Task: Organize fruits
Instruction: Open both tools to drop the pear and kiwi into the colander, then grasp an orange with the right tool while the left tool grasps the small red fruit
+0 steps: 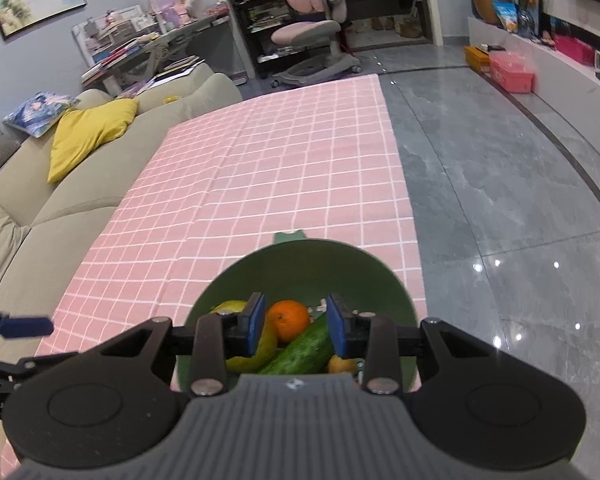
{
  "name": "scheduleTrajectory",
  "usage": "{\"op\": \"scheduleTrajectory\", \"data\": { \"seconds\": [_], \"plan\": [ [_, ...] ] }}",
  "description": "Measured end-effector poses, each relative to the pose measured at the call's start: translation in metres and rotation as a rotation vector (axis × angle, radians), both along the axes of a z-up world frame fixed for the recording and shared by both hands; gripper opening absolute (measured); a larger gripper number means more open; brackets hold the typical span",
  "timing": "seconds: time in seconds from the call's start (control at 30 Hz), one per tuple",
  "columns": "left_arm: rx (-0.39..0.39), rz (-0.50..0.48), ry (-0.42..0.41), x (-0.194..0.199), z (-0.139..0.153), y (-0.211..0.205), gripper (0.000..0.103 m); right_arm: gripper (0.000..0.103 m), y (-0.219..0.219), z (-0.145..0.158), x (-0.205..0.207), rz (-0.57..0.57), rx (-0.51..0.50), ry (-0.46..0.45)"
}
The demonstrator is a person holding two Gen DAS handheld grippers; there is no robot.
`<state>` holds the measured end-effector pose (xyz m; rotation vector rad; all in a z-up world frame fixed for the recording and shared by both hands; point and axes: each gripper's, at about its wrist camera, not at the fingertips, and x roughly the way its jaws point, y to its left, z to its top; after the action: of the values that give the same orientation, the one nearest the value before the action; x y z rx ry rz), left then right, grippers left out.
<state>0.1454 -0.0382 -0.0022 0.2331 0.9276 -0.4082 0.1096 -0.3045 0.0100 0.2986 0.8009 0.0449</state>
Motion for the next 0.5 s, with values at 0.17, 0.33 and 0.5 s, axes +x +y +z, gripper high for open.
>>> {"op": "scheduleTrajectory", "data": {
  "seconds": [0.17, 0.33, 0.5],
  "plan": [
    [-0.03, 0.081, 0.021, -0.024, -0.003, 0.041, 0.08, 0.032, 0.025, 0.006, -0.013, 0.071, -0.027, -0.019],
    [-0.068, 0.128, 0.022, -0.054, -0.007, 0.071, 0.08, 0.032, 0.057, 0.008, -0.031, 0.159, -0.048, -0.042],
    [-0.112, 0.167, 0.042, -0.073, -0.019, 0.093, 0.079, 0.032, 0.086, -0.001, -0.052, 0.25, -0.071, -0.046]
  ]
}}
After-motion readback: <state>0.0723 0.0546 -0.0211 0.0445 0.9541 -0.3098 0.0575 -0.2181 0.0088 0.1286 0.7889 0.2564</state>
